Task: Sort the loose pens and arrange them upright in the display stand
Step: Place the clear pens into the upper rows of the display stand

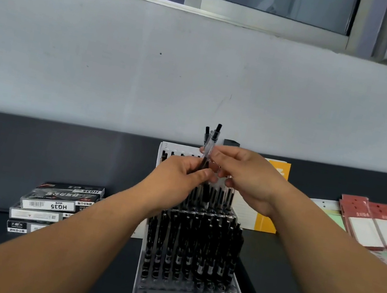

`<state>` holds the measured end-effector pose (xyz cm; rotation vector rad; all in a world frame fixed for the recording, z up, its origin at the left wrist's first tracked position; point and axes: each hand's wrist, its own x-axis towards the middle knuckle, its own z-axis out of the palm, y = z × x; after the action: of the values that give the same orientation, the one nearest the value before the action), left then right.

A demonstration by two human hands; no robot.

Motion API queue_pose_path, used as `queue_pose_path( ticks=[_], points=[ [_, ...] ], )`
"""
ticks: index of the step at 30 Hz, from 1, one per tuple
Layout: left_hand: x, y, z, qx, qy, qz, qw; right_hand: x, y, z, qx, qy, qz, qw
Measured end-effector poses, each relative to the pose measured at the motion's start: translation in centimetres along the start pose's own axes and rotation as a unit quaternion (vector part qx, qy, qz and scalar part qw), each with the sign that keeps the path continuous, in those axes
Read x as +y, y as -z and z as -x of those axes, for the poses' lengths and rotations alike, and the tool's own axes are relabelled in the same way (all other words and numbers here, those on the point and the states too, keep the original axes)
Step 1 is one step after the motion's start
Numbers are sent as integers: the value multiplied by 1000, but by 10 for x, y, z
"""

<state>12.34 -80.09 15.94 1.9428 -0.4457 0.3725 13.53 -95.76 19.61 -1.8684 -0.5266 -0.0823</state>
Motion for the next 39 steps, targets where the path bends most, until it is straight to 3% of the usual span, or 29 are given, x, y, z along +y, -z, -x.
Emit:
queue_pose_path(
  ticks=[8, 16, 20, 27, 39],
  points=[
    [-6, -25, -7, 24, 0, 15, 1000, 19, 9, 0, 39, 60, -17, 997],
    [-11, -26, -9, 169, 4, -40, 985, 36, 14, -9, 137, 93, 15, 986],
    [-12, -29, -5, 210, 23, -106, 972, 41, 10, -11, 135, 108, 27, 985],
    [-16, -36, -3, 204, 48, -215, 954, 55, 2, -17, 90, 111, 76, 987],
    [-24, -49, -4, 215, 84, -252, 940, 64, 7, -16, 26, 89, 129, 987]
  ],
)
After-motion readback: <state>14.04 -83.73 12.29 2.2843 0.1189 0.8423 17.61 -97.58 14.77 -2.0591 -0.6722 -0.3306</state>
